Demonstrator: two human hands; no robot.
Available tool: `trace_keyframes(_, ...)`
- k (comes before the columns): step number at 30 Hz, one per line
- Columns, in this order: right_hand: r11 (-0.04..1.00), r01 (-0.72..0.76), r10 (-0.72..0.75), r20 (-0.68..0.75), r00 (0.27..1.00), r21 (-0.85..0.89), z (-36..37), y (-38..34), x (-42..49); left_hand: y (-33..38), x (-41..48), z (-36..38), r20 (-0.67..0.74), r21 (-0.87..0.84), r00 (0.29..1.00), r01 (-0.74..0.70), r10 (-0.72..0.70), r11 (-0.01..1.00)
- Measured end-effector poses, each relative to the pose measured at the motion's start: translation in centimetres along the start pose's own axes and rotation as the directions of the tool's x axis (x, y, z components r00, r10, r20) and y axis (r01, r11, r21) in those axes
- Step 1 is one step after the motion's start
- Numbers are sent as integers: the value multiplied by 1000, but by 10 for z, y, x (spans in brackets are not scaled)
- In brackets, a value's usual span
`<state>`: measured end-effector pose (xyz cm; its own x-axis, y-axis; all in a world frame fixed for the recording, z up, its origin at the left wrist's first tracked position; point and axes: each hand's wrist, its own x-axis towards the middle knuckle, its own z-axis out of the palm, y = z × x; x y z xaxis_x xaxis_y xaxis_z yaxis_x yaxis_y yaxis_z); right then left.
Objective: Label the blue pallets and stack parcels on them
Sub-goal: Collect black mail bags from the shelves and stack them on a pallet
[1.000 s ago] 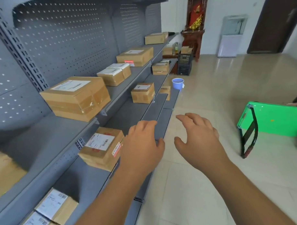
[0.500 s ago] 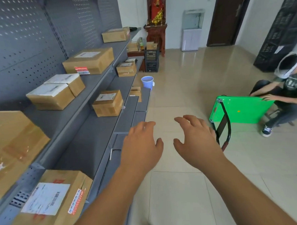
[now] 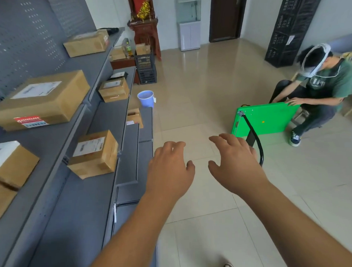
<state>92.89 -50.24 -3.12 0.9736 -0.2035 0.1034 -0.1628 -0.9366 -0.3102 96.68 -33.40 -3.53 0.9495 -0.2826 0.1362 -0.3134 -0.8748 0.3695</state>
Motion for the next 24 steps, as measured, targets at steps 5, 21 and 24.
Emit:
trace_keyframes(5, 1000, -25, 25, 14, 1000, 2, 17, 25, 85, 1, 88, 25, 30, 34, 999, -23, 22, 999)
trace_keyframes(21, 996, 80, -82, 65, 994, 37, 30, 92, 392, 18, 376, 71, -50, 77, 989, 142, -139, 987)
trace_keyframes(24, 995, 97, -99, 80, 992, 27, 43, 88, 444, 1, 425, 80, -38, 63, 987, 156, -154, 986)
